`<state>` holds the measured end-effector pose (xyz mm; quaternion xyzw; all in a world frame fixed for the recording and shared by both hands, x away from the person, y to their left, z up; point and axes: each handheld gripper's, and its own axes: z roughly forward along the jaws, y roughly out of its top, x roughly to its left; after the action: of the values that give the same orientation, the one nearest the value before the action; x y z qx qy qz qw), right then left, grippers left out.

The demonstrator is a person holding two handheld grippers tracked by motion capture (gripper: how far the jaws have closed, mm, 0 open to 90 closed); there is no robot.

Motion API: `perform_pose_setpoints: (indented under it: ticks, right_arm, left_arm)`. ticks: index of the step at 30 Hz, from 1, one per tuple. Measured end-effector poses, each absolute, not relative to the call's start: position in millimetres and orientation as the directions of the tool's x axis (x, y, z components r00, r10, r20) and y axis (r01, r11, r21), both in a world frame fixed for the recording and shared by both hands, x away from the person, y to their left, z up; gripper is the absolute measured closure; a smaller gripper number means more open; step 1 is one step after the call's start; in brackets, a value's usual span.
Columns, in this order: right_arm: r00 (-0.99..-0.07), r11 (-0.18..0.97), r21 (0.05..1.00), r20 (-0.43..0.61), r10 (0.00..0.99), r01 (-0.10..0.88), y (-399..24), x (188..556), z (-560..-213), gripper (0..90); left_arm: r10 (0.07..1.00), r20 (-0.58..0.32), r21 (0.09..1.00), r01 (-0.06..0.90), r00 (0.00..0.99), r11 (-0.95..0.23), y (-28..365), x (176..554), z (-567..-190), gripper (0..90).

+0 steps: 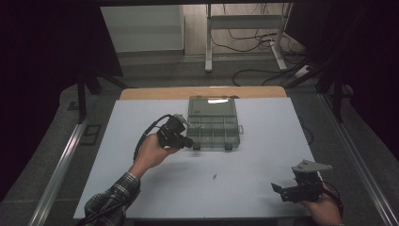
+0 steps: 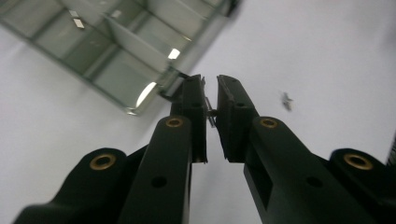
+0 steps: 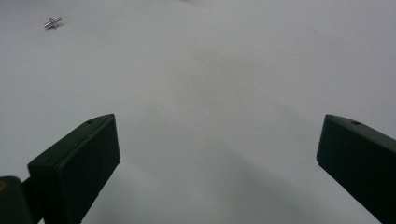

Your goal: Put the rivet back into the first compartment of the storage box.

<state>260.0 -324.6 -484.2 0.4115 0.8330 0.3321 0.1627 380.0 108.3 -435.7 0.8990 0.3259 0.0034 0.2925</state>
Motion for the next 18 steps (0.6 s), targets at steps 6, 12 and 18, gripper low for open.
perform_pose_setpoints:
  ticks: [6, 12, 18]
  right_arm:
    - [-0.608, 0.442, 0.685, 0.002, 0.794, 0.579, -324.9, 260.2, -484.6, 0.0]
    - [-0.609, 0.443, 0.683, 0.003, 0.793, 0.580, -324.9, 260.3, -485.0, 0.0]
    - [-0.608, 0.442, 0.683, 0.005, 0.794, 0.582, -325.3, 260.1, -485.1, 0.0]
  left_arm:
    - [0.613, -0.183, 0.534, 0.602, 0.768, -0.594, 113.3, 398.3, -432.5, 82.6]
    - [0.639, -0.192, 0.530, 0.626, 0.745, -0.571, 113.3, 414.2, -435.1, 82.5]
    - [0.661, -0.194, 0.531, 0.645, 0.725, -0.550, 113.1, 427.9, -442.0, 82.5]
